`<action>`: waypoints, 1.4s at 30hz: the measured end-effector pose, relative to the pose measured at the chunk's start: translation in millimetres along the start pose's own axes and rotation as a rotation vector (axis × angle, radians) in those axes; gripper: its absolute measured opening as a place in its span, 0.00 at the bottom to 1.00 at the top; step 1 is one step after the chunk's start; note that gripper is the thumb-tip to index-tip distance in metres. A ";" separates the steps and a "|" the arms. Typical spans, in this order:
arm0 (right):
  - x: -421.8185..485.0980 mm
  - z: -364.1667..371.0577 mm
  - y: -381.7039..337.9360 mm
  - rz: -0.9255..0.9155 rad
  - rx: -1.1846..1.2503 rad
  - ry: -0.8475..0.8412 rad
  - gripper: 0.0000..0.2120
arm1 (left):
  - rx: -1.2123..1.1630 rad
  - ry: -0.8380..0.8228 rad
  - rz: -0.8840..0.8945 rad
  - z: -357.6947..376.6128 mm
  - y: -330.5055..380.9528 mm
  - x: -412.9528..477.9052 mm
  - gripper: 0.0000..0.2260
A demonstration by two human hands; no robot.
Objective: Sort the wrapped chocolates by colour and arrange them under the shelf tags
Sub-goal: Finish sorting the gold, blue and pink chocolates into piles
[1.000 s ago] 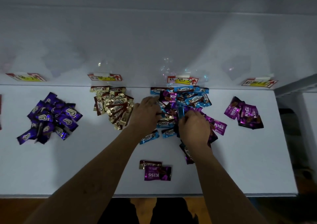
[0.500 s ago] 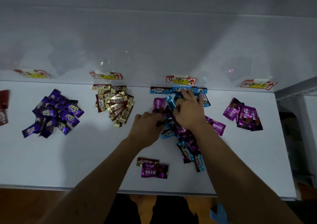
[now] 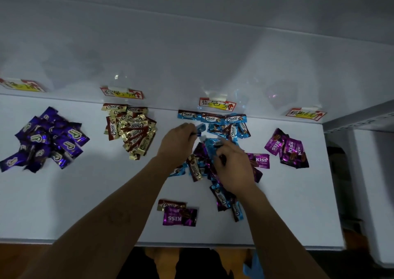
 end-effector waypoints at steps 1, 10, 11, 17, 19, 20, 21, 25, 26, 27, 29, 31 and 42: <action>2.1 -7.6 1.1 0.029 0.007 0.058 0.04 | 0.017 -0.008 0.019 4.0 2.1 -8.0 0.04; 50.5 -37.9 -15.5 0.172 0.043 0.126 0.11 | -0.240 0.039 -0.261 -14.2 -2.2 -23.8 0.06; 50.2 -40.3 -14.3 0.162 0.023 0.153 0.13 | -0.244 0.045 -0.265 -18.8 -2.0 -15.4 0.06; 19.4 -31.7 10.9 0.170 -0.074 0.102 0.12 | -0.088 -0.042 -0.157 -12.1 2.7 16.6 0.17; 16.3 -24.1 8.5 0.100 -0.114 0.090 0.13 | 0.020 -0.017 -0.049 -10.4 8.2 10.9 0.21; 18.2 -20.5 5.8 0.072 -0.128 0.079 0.14 | 0.052 0.016 -0.025 -11.8 8.9 2.6 0.21; 21.6 -17.1 2.9 0.057 -0.148 0.062 0.16 | 0.077 0.042 -0.023 -13.6 7.9 -9.0 0.20; 39.0 -3.1 -4.0 0.058 -0.314 -0.062 0.20 | 0.204 -0.123 -0.118 -2.2 -1.9 -65.1 0.19; 41.7 -1.2 -2.5 0.069 -0.335 -0.080 0.19 | 0.231 -0.191 -0.146 4.4 -2.9 -74.1 0.21; 43.0 -0.8 -0.8 0.078 -0.341 -0.086 0.18 | 0.245 -0.232 -0.163 8.8 -3.5 -79.1 0.22; 43.3 -1.2 1.2 0.076 -0.328 -0.072 0.15 | 0.182 -0.217 -0.166 7.8 -5.8 -80.3 0.24; 42.0 -2.8 2.2 0.056 -0.303 -0.047 0.12 | 0.105 -0.190 -0.141 4.3 -13.4 -79.0 0.24; 49.9 -45.8 -17.8 0.154 0.124 0.160 0.14 | -0.209 0.075 -0.252 -19.4 -15.2 -40.9 0.23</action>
Point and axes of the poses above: each hand's wrist, its own x-axis towards the middle knuckle, its own z-axis out of the palm, y = z × x, the point moved 5 cm from there along x, towards the middle knuckle, and after that the axes turned 4 degrees about z, right-handed, at the moved point
